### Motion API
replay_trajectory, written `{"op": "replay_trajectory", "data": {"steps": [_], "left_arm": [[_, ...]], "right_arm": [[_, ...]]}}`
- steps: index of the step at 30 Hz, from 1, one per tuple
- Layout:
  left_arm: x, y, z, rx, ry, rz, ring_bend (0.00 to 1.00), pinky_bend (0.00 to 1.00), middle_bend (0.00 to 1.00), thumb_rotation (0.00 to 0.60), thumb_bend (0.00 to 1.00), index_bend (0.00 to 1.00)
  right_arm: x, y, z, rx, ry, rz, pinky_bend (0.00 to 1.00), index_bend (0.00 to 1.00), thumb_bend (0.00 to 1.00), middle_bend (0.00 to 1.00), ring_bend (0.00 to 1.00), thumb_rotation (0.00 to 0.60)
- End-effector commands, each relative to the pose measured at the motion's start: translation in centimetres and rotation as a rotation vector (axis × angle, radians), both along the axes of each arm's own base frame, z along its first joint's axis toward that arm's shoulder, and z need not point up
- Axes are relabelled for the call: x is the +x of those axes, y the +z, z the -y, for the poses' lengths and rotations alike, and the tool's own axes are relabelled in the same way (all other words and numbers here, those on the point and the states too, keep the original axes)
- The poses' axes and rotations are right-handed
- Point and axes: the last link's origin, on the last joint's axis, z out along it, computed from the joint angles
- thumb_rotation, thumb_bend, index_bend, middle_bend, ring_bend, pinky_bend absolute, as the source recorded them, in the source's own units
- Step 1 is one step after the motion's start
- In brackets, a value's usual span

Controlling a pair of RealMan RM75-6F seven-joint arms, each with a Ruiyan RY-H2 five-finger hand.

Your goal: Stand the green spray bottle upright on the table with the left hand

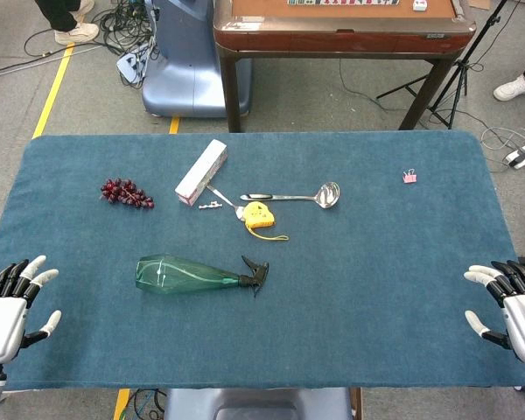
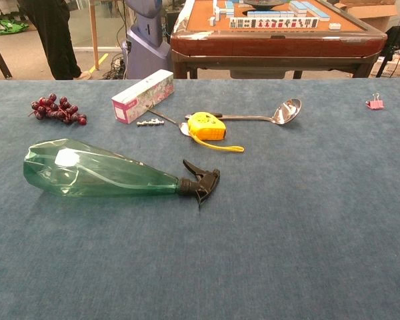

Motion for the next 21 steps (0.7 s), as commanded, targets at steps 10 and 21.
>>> {"op": "replay_trajectory", "data": {"steps": [10,21], "left_arm": [[0.7,-0.2,-0.7,-0.024,-0.049,0.024,0.03,0.00,0.09,0.600,0.33,0.22],[2.6,-1.8,-3.6,-0.137,-0.171,0.057,0.03,0.00,0.09,0.600,0.32,0.18]], "right_arm": [[0.2,0.8,0.2,-0.025,0.007,-0.019,0.12,0.31,0.26,0.28,0.14,0.600],[0.9,1.4,0.6,-0.047,0.018,-0.041,0.12,0.31,0.26,0.28,0.14,0.600]]}}
